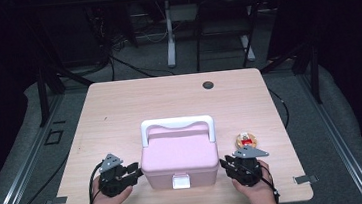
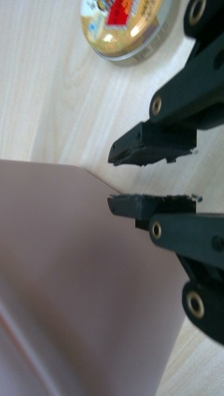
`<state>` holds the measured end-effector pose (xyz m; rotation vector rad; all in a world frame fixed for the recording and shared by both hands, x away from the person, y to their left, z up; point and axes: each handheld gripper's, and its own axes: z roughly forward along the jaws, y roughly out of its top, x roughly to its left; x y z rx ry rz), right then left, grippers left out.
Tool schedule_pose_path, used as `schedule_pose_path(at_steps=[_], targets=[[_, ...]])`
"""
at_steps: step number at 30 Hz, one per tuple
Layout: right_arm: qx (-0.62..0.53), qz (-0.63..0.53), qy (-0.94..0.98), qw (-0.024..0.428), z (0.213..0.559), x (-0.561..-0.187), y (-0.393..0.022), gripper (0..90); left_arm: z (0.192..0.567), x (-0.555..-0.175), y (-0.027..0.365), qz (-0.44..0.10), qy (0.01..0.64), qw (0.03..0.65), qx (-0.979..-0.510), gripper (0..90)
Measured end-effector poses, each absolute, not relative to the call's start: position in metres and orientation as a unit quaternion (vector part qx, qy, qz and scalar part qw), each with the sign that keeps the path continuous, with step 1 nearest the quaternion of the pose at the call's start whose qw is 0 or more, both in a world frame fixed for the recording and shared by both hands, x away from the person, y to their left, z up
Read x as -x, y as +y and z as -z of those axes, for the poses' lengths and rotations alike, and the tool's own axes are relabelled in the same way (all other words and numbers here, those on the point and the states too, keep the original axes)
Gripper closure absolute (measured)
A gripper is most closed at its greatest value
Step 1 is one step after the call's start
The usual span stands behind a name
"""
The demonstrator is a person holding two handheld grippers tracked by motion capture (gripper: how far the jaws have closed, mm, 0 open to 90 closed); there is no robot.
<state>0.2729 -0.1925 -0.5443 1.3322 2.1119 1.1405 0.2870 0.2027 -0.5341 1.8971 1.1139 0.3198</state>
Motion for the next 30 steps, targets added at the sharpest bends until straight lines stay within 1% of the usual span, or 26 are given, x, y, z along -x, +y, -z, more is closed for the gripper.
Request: schedule_pose_path(at_steps=[2, 5, 7, 10, 13, 14, 21, 25, 30], targets=[[-0.465, -0.413, 0.760, 0.189, 0.544, -0.273, -0.194, 64.3, 0.531, -0.289, 0.206, -0.134, 0.445, 0.445, -0.766, 59.1], [-0.458, -0.417, 0.763, 0.184, 0.542, -0.273, -0.197, 61.2, 0.528, -0.292, 0.211, -0.133, 0.440, 0.443, -0.770, 56.3], [-0.459, -0.423, 0.761, 0.178, 0.539, -0.273, -0.199, 61.2, 0.527, -0.292, 0.213, -0.123, 0.439, 0.440, -0.774, 55.9], [-0.466, -0.430, 0.756, 0.160, 0.534, -0.274, -0.203, 66.7, 0.524, -0.292, 0.217, -0.116, 0.440, 0.446, -0.771, 55.4], [-0.461, -0.435, 0.757, 0.159, 0.528, -0.273, -0.205, 67.4, 0.519, -0.293, 0.219, -0.125, 0.440, 0.442, -0.772, 53.8], [-0.458, -0.438, 0.757, 0.159, 0.526, -0.273, -0.205, 66.2, 0.517, -0.293, 0.219, -0.132, 0.437, 0.444, -0.771, 53.6], [-0.445, -0.451, 0.758, 0.153, 0.505, -0.275, -0.208, 59.6, 0.499, -0.296, 0.215, -0.132, 0.424, 0.441, -0.780, 52.8], [-0.442, -0.459, 0.757, 0.147, 0.497, -0.279, -0.211, 53.8, 0.492, -0.300, 0.215, -0.116, 0.425, 0.446, -0.779, 52.3], [-0.433, -0.468, 0.755, 0.150, 0.486, -0.283, -0.211, 52.5, 0.481, -0.305, 0.214, -0.106, 0.419, 0.452, -0.780, 52.1]])
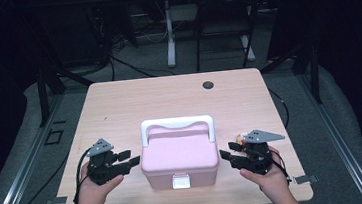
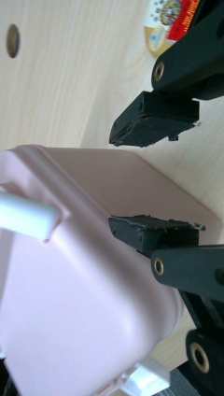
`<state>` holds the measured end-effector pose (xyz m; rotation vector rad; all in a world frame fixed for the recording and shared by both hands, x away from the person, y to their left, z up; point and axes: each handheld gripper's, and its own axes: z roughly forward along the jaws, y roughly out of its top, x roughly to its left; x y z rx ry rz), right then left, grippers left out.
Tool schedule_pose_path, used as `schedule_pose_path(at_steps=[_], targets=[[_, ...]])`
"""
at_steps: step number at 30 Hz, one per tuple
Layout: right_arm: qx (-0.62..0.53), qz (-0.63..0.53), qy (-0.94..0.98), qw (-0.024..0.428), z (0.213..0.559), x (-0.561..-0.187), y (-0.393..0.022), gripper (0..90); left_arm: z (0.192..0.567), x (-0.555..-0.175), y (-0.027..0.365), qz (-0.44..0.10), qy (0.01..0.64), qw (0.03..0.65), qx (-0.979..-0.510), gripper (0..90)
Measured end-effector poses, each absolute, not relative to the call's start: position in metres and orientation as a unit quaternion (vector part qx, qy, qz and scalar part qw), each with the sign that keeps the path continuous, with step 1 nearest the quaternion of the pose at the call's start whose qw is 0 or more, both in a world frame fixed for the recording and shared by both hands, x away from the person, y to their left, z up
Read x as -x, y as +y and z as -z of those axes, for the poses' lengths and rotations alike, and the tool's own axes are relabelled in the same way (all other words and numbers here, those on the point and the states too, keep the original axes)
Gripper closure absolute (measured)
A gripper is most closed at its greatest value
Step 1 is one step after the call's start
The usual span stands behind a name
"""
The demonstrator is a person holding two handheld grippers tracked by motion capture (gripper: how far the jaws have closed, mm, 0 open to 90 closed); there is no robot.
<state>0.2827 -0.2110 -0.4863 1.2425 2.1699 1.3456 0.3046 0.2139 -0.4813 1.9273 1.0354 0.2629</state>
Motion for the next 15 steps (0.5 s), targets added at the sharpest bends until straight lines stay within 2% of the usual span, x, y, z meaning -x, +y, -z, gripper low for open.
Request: schedule_pose_path(at_steps=[5, 15], targets=[[-0.421, -0.490, 0.751, 0.139, 0.471, -0.285, -0.210, 53.4, 0.467, -0.308, 0.213, -0.107, 0.407, 0.456, -0.784, 53.9], [-0.388, -0.500, 0.754, 0.172, 0.444, -0.298, -0.202, 60.1, 0.439, -0.319, 0.208, -0.094, 0.395, 0.471, -0.784, 56.8]])
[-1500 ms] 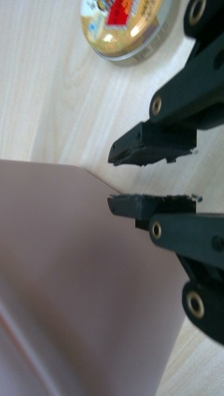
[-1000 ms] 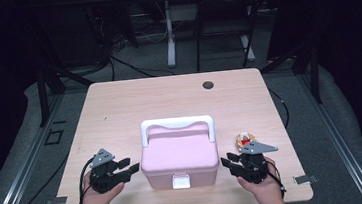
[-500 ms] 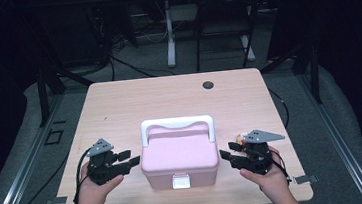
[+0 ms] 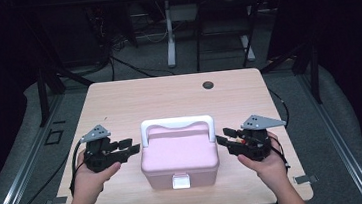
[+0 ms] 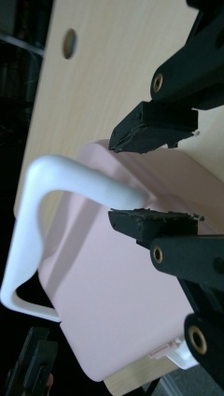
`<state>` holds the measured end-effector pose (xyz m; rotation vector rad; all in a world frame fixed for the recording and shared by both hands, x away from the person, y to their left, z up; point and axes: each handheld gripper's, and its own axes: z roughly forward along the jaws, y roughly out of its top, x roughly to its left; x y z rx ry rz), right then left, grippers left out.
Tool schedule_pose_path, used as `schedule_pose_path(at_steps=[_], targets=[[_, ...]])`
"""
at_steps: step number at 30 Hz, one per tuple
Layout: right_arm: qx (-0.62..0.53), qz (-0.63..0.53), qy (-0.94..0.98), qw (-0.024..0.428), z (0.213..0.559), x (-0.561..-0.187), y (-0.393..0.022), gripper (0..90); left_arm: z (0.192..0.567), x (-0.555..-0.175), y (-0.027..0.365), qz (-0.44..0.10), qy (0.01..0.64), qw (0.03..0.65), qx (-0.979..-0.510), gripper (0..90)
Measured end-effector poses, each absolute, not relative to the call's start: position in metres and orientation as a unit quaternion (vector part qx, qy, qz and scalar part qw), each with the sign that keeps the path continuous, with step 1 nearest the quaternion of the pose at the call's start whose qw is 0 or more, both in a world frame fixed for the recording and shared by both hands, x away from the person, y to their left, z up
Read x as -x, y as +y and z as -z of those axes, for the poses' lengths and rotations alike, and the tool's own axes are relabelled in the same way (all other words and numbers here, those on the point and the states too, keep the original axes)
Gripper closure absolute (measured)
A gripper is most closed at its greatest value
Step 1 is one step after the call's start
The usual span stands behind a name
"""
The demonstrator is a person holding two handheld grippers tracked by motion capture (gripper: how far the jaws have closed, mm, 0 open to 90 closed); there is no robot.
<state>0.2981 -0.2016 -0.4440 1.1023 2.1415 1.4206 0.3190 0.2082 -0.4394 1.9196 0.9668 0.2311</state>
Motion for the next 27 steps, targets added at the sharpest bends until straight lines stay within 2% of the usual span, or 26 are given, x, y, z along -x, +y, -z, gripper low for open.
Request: schedule_pose_path(at_steps=[3, 9, 15, 18, 27], targets=[[-0.384, -0.504, 0.755, 0.171, 0.435, -0.303, -0.198, 60.4, 0.432, -0.323, 0.206, -0.101, 0.395, 0.473, -0.781, 53.5], [-0.365, -0.504, 0.764, 0.171, 0.422, -0.315, -0.190, 57.4, 0.425, -0.332, 0.200, -0.091, 0.394, 0.486, -0.775, 54.8], [-0.374, -0.490, 0.768, 0.173, 0.426, -0.317, -0.187, 58.6, 0.428, -0.336, 0.195, -0.090, 0.389, 0.475, -0.784, 55.2], [-0.377, -0.477, 0.771, 0.189, 0.430, -0.317, -0.187, 59.3, 0.433, -0.336, 0.193, -0.083, 0.382, 0.478, -0.787, 55.7], [-0.381, -0.486, 0.772, 0.148, 0.448, -0.324, -0.186, 57.7, 0.449, -0.341, 0.186, -0.069, 0.386, 0.470, -0.791, 58.1]])
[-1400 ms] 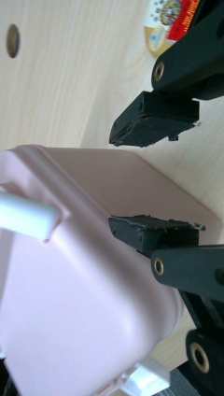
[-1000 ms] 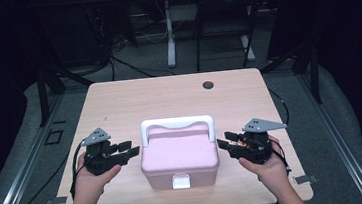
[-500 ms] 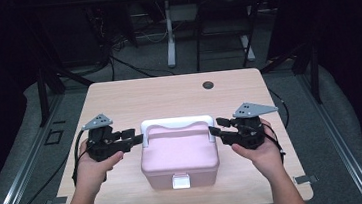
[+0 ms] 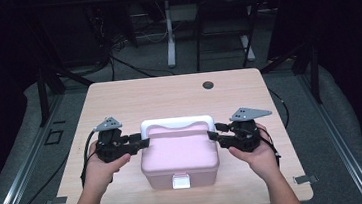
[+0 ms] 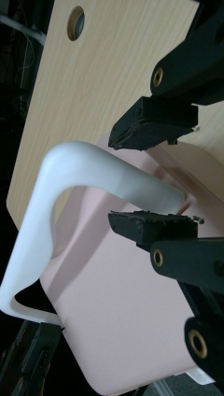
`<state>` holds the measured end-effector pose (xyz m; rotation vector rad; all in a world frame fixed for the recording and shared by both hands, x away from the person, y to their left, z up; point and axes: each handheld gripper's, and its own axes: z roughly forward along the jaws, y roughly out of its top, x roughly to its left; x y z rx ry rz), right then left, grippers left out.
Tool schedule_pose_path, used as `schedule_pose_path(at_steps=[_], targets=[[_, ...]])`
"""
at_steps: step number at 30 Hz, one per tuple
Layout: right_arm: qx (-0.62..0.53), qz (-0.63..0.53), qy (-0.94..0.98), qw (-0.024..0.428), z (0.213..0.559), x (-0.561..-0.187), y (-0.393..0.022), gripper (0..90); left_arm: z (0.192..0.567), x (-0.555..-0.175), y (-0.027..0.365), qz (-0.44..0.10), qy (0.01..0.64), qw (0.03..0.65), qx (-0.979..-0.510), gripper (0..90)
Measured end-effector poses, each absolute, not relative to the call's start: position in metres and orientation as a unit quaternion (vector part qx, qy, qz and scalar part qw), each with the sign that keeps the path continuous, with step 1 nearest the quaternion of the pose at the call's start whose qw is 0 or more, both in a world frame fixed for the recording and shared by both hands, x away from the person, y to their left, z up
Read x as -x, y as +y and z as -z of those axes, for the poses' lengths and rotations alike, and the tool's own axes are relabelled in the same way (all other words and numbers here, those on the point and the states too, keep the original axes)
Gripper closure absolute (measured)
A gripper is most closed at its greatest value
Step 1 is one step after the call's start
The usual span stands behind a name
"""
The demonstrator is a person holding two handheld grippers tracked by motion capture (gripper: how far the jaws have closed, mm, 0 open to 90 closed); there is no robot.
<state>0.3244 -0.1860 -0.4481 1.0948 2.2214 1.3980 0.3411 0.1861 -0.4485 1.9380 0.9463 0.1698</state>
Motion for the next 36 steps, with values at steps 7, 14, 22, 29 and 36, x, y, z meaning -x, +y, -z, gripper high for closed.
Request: schedule_pose_path(at_steps=[7, 14, 22, 29, 36], targets=[[-0.384, -0.489, 0.772, 0.133, 0.453, -0.324, -0.185, 63.8, 0.451, -0.340, 0.185, -0.070, 0.388, 0.477, -0.786, 63.1], [-0.370, -0.491, 0.778, 0.133, 0.453, -0.321, -0.184, 69.5, 0.448, -0.334, 0.184, -0.086, 0.380, 0.475, -0.789, 69.9], [-0.359, -0.494, 0.782, 0.126, 0.452, -0.317, -0.186, 73.7, 0.448, -0.327, 0.186, -0.094, 0.373, 0.479, -0.789, 73.5], [-0.355, -0.490, 0.786, 0.123, 0.451, -0.314, -0.186, 74.1, 0.448, -0.322, 0.186, -0.091, 0.369, 0.477, -0.793, 73.6], [-0.351, -0.480, 0.796, 0.116, 0.448, -0.308, -0.186, 74.3, 0.447, -0.317, 0.186, -0.087, 0.369, 0.474, -0.795, 73.6]])
